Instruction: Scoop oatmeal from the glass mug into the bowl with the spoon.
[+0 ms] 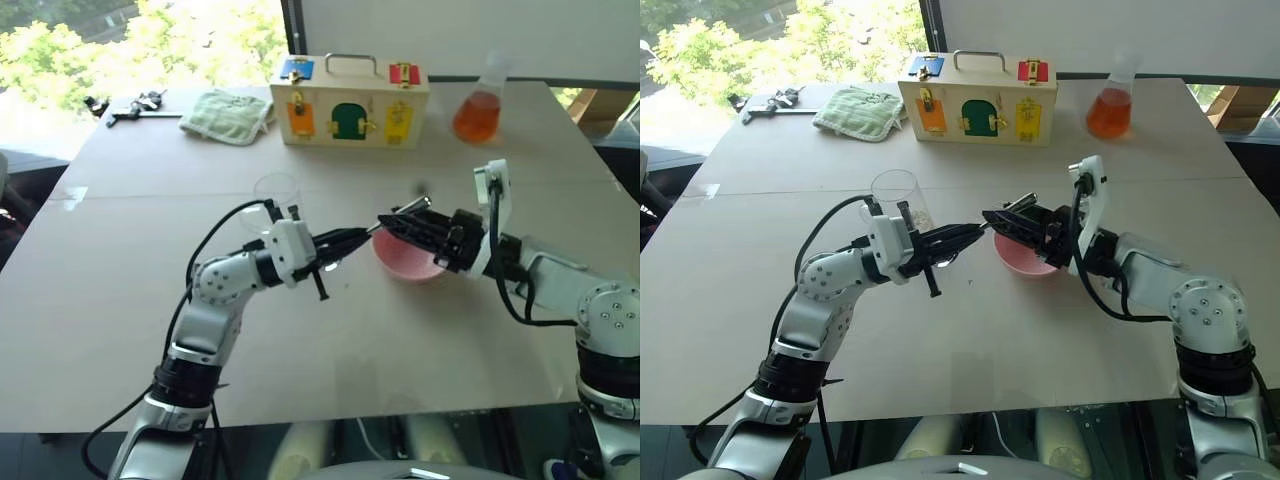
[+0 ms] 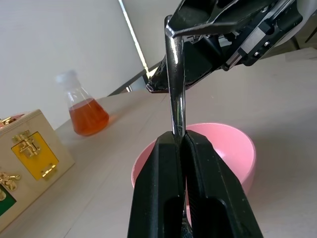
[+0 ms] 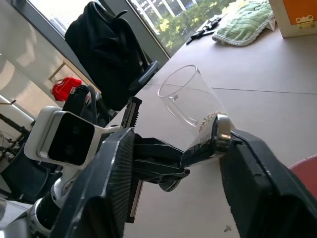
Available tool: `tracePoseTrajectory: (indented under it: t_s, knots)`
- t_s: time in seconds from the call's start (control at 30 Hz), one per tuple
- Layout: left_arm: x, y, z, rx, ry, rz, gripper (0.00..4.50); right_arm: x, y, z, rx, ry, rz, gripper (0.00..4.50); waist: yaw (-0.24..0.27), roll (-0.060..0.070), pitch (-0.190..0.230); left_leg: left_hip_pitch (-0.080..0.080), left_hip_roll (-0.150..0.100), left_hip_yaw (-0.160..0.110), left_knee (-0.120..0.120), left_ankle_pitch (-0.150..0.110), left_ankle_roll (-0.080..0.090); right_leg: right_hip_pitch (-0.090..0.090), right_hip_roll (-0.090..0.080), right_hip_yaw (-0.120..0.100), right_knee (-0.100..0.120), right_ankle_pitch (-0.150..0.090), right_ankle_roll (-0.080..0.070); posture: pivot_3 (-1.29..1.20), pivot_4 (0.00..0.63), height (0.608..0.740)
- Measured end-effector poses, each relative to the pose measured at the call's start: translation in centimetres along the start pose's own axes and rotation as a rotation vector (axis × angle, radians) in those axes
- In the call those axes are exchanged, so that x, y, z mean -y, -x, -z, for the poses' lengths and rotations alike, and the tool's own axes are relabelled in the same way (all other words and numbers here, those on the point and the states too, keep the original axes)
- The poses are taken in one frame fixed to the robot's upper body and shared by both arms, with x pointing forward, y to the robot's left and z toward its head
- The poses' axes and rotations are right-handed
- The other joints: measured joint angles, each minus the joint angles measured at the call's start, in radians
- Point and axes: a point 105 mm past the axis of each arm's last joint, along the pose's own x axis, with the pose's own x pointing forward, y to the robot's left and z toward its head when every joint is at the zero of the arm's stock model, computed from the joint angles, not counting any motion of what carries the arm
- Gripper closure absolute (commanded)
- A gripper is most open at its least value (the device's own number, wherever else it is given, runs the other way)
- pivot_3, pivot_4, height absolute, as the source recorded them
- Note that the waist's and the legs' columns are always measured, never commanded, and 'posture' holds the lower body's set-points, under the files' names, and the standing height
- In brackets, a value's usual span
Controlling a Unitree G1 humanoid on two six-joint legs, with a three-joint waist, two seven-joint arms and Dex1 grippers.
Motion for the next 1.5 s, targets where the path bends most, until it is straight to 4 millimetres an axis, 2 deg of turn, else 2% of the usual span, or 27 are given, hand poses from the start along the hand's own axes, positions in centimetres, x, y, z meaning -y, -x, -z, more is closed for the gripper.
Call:
tracePoseTrajectory:
  t_s: [0.1,0.5,0.6,0.67,0.73,0.77,0.83,0.9,0.97,1.03,1.13,1.2,1.33,1.43,1.5]
  knots:
    - [0.1,0.0,0.0,0.000,0.002,-0.002,4.50,0.2,-0.1,0.0,0.007,-0.014,0.011,4.48,0.000,0.000,0.000,0.000,0.000,0.000,0.000,0.000,0.000,0.000,0.000,0.000,0.000,0.000,0.000,0.00,0.150,0.740]
    - [0.1,0.0,0.0,0.003,-0.007,-0.007,4.50,0.3,0.0,0.0,0.004,-0.018,0.020,4.48,0.000,0.000,0.000,0.000,0.000,0.000,0.001,0.000,0.000,0.000,0.000,0.000,0.000,0.000,0.000,0.00,0.150,0.740]
    - [0.1,0.1,0.0,0.007,-0.007,-0.011,3.39,0.3,0.0,0.0,0.004,-0.018,0.021,4.50,0.000,0.000,0.000,0.000,0.000,0.000,0.001,0.000,0.000,0.000,0.000,0.000,0.000,0.000,0.000,0.00,0.150,0.740]
    - [-0.4,0.3,0.0,0.003,-0.012,-0.036,2.37,0.4,0.0,0.0,0.004,-0.020,0.030,4.50,0.000,0.000,0.000,0.000,0.000,0.000,0.001,0.000,0.000,0.000,0.000,0.000,0.001,0.000,0.000,0.00,0.150,0.740]
    - [-0.8,0.7,0.0,-0.010,-0.014,-0.066,1.70,0.4,0.0,0.0,0.005,-0.022,0.033,4.50,-0.001,0.000,0.000,0.000,0.000,0.000,0.001,0.000,0.000,0.000,0.000,0.000,0.001,0.000,0.000,0.00,0.150,0.740]
    - [-1.2,1.3,0.1,-0.033,-0.014,-0.091,1.30,0.4,0.0,0.1,0.005,-0.025,0.035,4.50,-0.003,0.000,0.000,0.000,0.000,0.000,0.001,0.000,0.000,0.000,0.000,0.000,0.001,0.000,0.000,0.00,0.150,0.740]
    - [-1.9,2.8,0.1,-0.080,-0.014,-0.133,1.30,0.6,0.2,0.1,0.005,-0.031,0.050,4.50,-0.005,0.000,0.000,0.000,0.000,0.000,0.001,0.000,0.000,-0.001,0.001,0.000,0.001,0.000,0.000,0.00,0.150,0.740]
    - [-2.4,3.7,-0.7,-0.083,-0.008,-0.171,1.30,0.9,0.5,0.2,0.006,-0.036,0.069,4.50,-0.002,0.000,0.000,-0.001,0.000,0.000,0.002,0.000,0.000,-0.001,0.001,0.000,0.001,0.000,0.000,0.00,0.150,0.740]
    - [-2.7,3.9,-2.1,-0.058,0.002,-0.179,1.30,1.0,0.7,-0.1,0.018,-0.040,0.076,4.50,0.003,0.000,0.000,-0.002,0.000,-0.001,0.004,0.000,0.000,0.000,0.000,-0.001,0.001,0.000,0.000,0.00,0.150,0.740]
    - [-3.4,4.2,-3.9,-0.024,0.098,-0.207,1.30,1.2,1.1,-0.6,0.031,-0.036,0.090,4.50,0.002,0.000,0.000,-0.003,0.000,-0.002,0.006,0.000,0.000,0.000,0.000,-0.002,0.001,0.000,0.000,0.00,0.150,0.740]
    - [-6.3,6.7,-7.5,0.013,0.160,-0.324,1.30,1.8,2.4,-2.0,0.064,-0.007,0.134,4.50,-0.001,0.000,0.000,-0.002,0.000,-0.002,0.006,0.000,0.000,0.000,0.001,-0.002,0.003,0.000,0.000,0.00,0.150,0.740]
    - [-7.3,8.1,-8.3,0.004,0.174,-0.389,1.30,2.3,3.0,-2.7,0.089,-0.006,0.158,4.50,-0.004,0.001,0.000,-0.001,0.000,-0.001,0.006,0.000,0.000,0.000,0.001,0.000,0.004,0.000,0.000,0.00,0.150,0.740]
    - [-8.5,12.5,-6.4,-0.137,0.185,-0.573,1.30,3.3,3.8,-3.3,0.110,-0.016,0.208,4.50,-0.005,0.002,0.000,-0.001,0.000,0.000,0.006,0.000,0.000,-0.001,0.001,0.000,0.005,0.000,0.000,0.00,0.150,0.740]
    - [-7.9,15.9,-3.3,-0.325,0.140,-0.646,1.30,4.6,4.0,-3.9,0.136,-0.041,0.274,4.50,-0.001,0.003,0.000,-0.001,0.000,0.002,0.006,0.000,0.000,0.000,0.001,0.001,0.005,0.000,0.000,0.00,0.150,0.740]
    - [-7.3,17.3,-1.6,-0.414,0.088,-0.657,1.30,5.4,4.0,-4.6,0.155,-0.047,0.322,4.50,0.003,0.003,0.000,-0.001,0.000,0.001,0.006,0.000,0.000,0.000,0.001,0.001,0.004,0.000,0.000,0.00,0.150,0.740]
